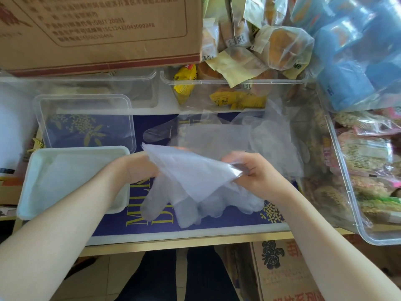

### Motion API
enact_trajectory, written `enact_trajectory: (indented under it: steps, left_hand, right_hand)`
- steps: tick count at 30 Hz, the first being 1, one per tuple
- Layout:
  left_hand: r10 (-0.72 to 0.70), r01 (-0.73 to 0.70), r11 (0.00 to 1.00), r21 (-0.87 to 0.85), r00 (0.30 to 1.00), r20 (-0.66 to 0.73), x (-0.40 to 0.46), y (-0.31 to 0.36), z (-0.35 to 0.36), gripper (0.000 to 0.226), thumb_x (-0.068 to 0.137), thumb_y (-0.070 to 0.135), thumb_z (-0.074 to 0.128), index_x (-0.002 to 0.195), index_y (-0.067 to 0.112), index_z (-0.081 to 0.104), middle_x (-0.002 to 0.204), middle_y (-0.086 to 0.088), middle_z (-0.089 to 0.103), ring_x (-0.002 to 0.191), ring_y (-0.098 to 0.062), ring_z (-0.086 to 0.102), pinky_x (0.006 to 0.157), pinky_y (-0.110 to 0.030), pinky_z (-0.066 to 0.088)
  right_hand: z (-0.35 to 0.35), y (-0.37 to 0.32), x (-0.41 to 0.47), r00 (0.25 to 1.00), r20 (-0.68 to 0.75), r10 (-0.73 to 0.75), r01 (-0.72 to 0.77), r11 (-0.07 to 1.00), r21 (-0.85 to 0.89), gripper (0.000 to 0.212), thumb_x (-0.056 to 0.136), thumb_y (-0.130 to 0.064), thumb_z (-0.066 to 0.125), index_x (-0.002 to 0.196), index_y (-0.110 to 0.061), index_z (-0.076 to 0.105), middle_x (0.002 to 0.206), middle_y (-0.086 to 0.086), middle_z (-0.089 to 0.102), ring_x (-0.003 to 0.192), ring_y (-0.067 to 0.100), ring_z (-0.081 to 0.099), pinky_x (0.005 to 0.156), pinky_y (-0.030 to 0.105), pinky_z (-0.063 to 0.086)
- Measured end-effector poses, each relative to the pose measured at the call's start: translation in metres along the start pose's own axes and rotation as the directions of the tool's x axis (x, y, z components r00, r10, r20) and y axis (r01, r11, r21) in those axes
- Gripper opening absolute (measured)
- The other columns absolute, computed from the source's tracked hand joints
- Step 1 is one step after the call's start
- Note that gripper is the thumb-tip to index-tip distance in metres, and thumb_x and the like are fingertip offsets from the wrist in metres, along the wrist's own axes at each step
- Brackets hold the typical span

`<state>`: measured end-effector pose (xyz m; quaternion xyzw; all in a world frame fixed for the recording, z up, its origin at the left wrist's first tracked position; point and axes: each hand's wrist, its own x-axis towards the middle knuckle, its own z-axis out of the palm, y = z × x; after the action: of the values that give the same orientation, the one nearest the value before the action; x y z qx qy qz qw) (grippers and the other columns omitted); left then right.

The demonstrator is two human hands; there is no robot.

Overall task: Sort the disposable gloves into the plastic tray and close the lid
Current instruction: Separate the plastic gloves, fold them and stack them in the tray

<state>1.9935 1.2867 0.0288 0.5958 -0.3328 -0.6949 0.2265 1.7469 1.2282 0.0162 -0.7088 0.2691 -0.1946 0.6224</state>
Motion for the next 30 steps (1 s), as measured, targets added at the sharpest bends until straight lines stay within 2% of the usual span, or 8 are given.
enact_trajectory:
  steps: [3,6,10,13,16,19,22,30]
  left_hand:
    - [0.024,-0.024,1.0,0.008,1.0,0.019,0.007,-0.002,0.004,0.039,0.081,-0.013,0.053,0.051,0.012,0.051,0.045,-0.003,0.05,0.029,0.005,0.045,0.041,-0.007,0.037]
    - [0.218,-0.217,0.953,-0.209,0.976,-0.018,0.006,0.002,0.001,0.024,0.061,-0.006,0.068,0.074,0.014,0.071,0.071,0.0,0.071,0.066,-0.007,0.066,0.061,-0.018,0.051]
    - [0.342,-0.346,0.938,-0.01,0.931,-0.128,0.012,-0.007,0.001,0.019,0.075,0.004,0.07,0.093,0.009,0.068,0.085,0.005,0.072,0.079,-0.007,0.066,0.071,-0.019,0.051]
    - [0.396,-0.379,0.916,0.134,0.906,-0.147,0.013,-0.01,0.0,0.031,0.072,0.015,0.077,0.093,-0.002,0.063,0.082,0.001,0.067,0.077,-0.01,0.062,0.073,-0.023,0.049]
    - [0.435,-0.389,0.88,0.274,0.891,-0.132,0.011,-0.012,-0.002,0.023,0.068,0.02,0.076,0.079,0.005,0.061,0.07,0.008,0.061,0.069,-0.006,0.056,0.068,-0.019,0.042]
    - [0.416,-0.385,0.902,0.193,0.897,-0.152,0.012,-0.015,-0.005,0.016,0.077,0.005,0.073,0.088,0.014,0.065,0.079,0.015,0.068,0.078,-0.001,0.061,0.075,-0.013,0.044]
    - [0.372,-0.364,0.928,0.077,0.912,-0.172,0.007,-0.015,-0.005,0.033,0.08,-0.009,0.063,0.1,0.017,0.064,0.086,0.017,0.071,0.084,0.002,0.065,0.078,-0.011,0.046]
    - [0.34,-0.357,0.934,-0.029,0.908,-0.243,-0.001,-0.007,0.001,0.009,0.084,0.02,0.06,0.082,0.013,0.065,0.07,0.013,0.066,0.065,-0.001,0.058,0.062,-0.012,0.042]
  right_hand:
    - [-0.002,-0.001,0.0,0.997,-0.006,0.081,-0.08,0.997,0.021,0.018,0.083,0.003,0.057,0.09,-0.012,0.064,0.088,-0.013,0.064,0.084,0.005,0.061,0.077,0.02,0.047]
    - [-0.003,0.006,-0.004,0.97,-0.026,0.244,-0.238,0.962,0.13,0.004,0.084,-0.001,0.061,0.088,0.0,0.06,0.076,-0.005,0.06,0.073,0.006,0.058,0.068,0.018,0.045]
    - [-0.001,0.013,-0.004,0.876,0.057,0.478,-0.481,0.86,0.173,0.008,0.085,-0.002,0.063,0.09,-0.009,0.063,0.073,-0.01,0.07,0.071,0.002,0.065,0.068,0.017,0.05]
    - [0.005,0.01,0.002,0.888,-0.022,0.459,-0.439,0.861,0.257,0.011,0.086,0.003,0.06,0.087,-0.008,0.059,0.066,-0.013,0.069,0.062,-0.006,0.063,0.06,0.011,0.05]
    - [0.011,0.008,0.009,0.87,-0.218,0.442,-0.325,0.847,0.421,0.013,0.086,0.004,0.058,0.095,-0.005,0.058,0.074,-0.003,0.067,0.062,0.001,0.063,0.056,0.013,0.048]
    - [0.019,0.009,0.014,0.873,-0.237,0.427,-0.299,0.851,0.433,0.004,0.083,-0.022,0.069,0.083,-0.019,0.066,0.078,0.0,0.067,0.073,0.013,0.063,0.067,0.025,0.05]
    - [0.026,0.009,0.017,0.865,-0.255,0.433,-0.311,0.86,0.405,0.024,0.078,-0.044,0.07,0.074,-0.022,0.064,0.081,0.008,0.057,0.077,0.022,0.051,0.073,0.036,0.039]
    - [0.034,0.009,0.017,0.881,-0.269,0.39,-0.267,0.878,0.396,0.011,0.092,-0.007,0.055,0.094,-0.016,0.062,0.09,0.006,0.065,0.088,0.023,0.059,0.083,0.042,0.044]
